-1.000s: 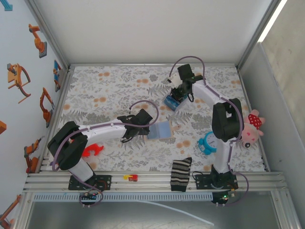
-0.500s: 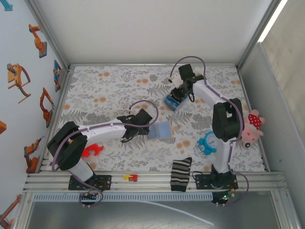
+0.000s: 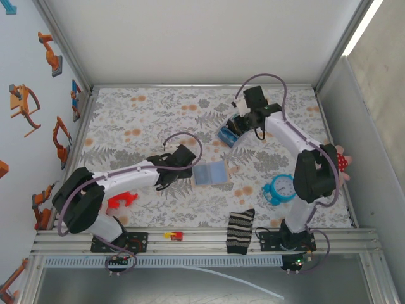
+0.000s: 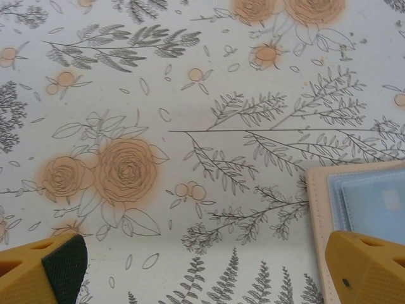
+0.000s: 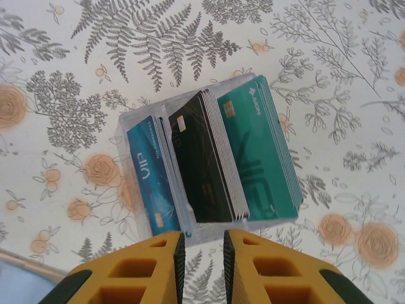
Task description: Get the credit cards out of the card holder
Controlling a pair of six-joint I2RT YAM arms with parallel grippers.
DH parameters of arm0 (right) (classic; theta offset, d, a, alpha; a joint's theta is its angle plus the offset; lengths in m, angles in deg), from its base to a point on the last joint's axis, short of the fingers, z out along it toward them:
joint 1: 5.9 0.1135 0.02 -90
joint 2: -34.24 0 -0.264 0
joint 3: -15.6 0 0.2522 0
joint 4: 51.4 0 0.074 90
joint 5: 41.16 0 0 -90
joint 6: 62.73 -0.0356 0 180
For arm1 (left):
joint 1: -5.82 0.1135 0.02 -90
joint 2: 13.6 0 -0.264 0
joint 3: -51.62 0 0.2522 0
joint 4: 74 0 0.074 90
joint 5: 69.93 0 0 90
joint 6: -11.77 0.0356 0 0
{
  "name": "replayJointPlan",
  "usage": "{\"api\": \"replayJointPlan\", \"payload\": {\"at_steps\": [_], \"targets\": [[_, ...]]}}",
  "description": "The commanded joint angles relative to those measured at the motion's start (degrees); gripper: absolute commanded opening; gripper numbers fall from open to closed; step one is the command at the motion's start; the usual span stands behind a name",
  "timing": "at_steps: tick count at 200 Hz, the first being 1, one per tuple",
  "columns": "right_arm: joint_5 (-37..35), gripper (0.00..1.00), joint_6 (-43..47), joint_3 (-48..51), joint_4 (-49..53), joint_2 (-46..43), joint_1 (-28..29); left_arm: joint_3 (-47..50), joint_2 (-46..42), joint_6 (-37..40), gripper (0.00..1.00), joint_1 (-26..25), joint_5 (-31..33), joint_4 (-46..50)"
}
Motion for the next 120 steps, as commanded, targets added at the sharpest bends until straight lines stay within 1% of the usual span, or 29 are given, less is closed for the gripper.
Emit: {"api": "replayJointPlan", "payload": {"at_steps": [1, 26, 58, 85, 120], "targets": [[-1.5, 0.24, -9.4, 5.2, 0.1, -4.9, 1.9, 2.5, -3.8, -2.7, 0.97, 1.2, 2.0, -0.5], [-2.5, 0.27, -14.8, 11.6, -1.8, -10.2, 4.9, 5.1, -7.4, -3.6, 0.97, 2.1, 3.4, -1.1], [-6.6, 0.34, -20.2, 16.3, -2.1, -14.2, 11.7, 8.3, -12.5, -4.0, 0.97, 3.6, 4.9, -1.5], [-10.0, 0.38, -24.9, 18.7, -2.5, -15.2, 18.1, 10.9, -16.3, -4.0, 0.97, 5.6, 4.3, -2.1], [-13.4, 0.39, -31.0, 19.2, -2.5, -14.0, 24.9, 15.3, -22.3, -4.9, 0.97, 9.5, 1.3, -3.4]]}}
